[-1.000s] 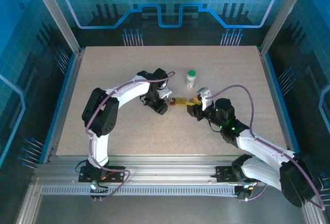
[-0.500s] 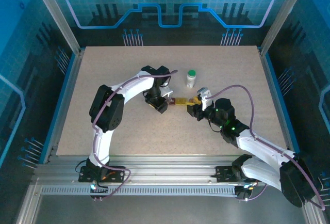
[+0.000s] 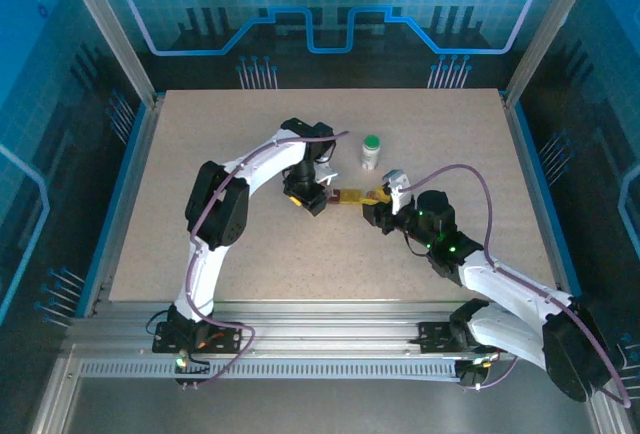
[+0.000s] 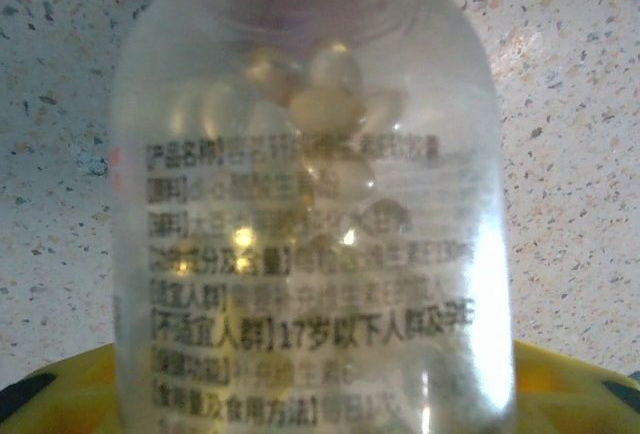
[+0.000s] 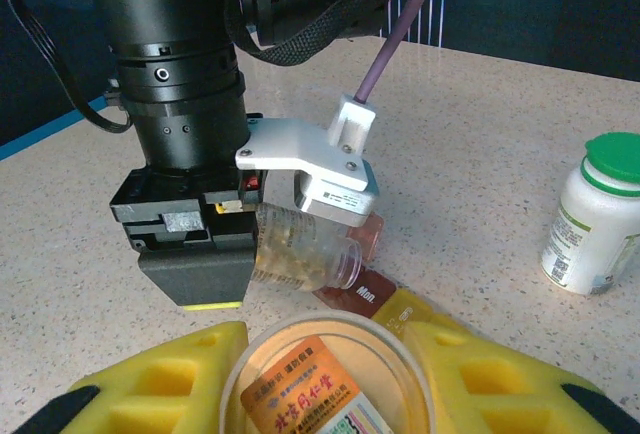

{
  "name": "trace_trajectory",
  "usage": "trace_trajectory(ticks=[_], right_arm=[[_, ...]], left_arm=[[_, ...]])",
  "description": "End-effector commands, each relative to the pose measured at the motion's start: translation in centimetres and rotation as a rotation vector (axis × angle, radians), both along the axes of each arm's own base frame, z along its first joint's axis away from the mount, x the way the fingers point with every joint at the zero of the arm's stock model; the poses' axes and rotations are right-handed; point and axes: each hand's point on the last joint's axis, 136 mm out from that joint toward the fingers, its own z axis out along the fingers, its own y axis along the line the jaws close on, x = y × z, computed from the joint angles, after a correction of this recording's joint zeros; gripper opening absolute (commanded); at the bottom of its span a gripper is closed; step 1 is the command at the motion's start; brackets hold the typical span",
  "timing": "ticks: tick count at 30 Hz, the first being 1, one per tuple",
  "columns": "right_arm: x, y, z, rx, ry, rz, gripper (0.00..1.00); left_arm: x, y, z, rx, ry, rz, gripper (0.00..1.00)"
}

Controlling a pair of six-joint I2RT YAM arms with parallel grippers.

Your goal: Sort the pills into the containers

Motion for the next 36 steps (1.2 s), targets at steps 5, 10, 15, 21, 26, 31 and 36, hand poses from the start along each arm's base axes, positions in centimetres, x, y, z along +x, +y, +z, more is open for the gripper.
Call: trace_trajectory(ticks=[5,10,15,21,26,31,36], right_arm=[[0.1,0.0,1.4,0.018,-0.029,0.008,0.0],[0.1,0.1,1.3,0.018,-0.025,0.011,0.0],[0.0,0.2,1.3,0.019,-0.023,0.014,0.0],[0.0,0.1,1.4,0.021,-0.024,0.013,0.0],[0.0,0.2,1.3,0.023,-0.021,0.018,0.0],[-0.1,0.3,1.4,0.027,-0.02,0.022,0.0],[0.0,0.4,1.1,0.026,-0.012,0.023,0.0]], left_arm=[[-0.6,1.0,0.1,0.05,0.059,-0.014,0.0],[-0.6,1.0,-0.4,0.057,0.078,-0.014,0.0],[-0.6,1.3,-1.4,0.073,0.102,-0.007,0.0],[0.1,1.3,-0.4,0.071,0.076,-0.005,0.0],[0.8,1.2,1.3,0.048,0.035,0.004,0.0],[0.9,1.5,1.4,0.038,0.034,0.018,0.0],[0.9,1.7,1.1,0.042,0.032,0.02,0.0]])
